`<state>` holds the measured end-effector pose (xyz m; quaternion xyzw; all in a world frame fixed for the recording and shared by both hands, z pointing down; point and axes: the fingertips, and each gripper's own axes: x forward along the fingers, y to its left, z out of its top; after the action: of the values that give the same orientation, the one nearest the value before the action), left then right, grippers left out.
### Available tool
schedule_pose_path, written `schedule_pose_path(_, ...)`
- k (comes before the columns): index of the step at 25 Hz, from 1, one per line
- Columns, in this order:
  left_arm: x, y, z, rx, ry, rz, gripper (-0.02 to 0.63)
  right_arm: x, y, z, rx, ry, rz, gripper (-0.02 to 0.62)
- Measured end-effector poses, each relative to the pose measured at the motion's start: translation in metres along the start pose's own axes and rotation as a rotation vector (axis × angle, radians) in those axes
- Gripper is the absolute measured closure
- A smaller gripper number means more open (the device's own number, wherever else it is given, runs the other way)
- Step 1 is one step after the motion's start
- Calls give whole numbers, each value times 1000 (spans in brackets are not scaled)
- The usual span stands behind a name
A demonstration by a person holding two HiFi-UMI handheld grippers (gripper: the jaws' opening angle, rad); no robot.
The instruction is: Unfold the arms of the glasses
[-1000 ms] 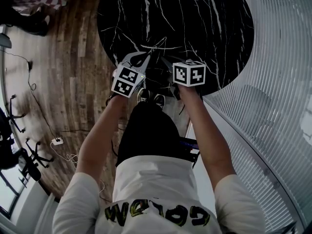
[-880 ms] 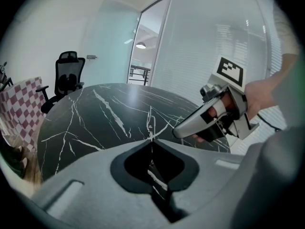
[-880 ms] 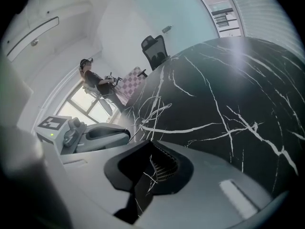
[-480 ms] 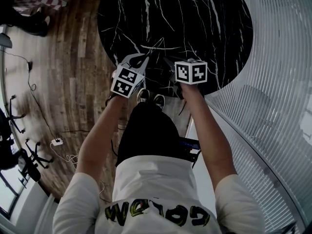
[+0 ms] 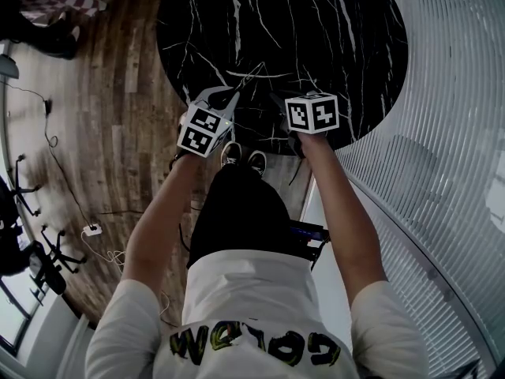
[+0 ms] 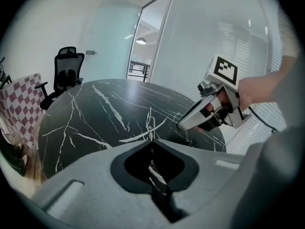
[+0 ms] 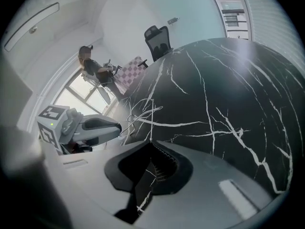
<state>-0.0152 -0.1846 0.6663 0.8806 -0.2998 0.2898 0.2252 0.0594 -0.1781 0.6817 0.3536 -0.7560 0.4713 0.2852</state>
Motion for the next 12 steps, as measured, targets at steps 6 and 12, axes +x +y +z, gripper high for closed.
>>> schedule_pose_path(6,-3,-4,-5,-3,25,-20,598,-6,-7,-6,-73,55,-28,589)
schedule_pose_path(12,-4,-11,-9,-14,38,-34,598,-12,-14,-8,-157,82,-55,589)
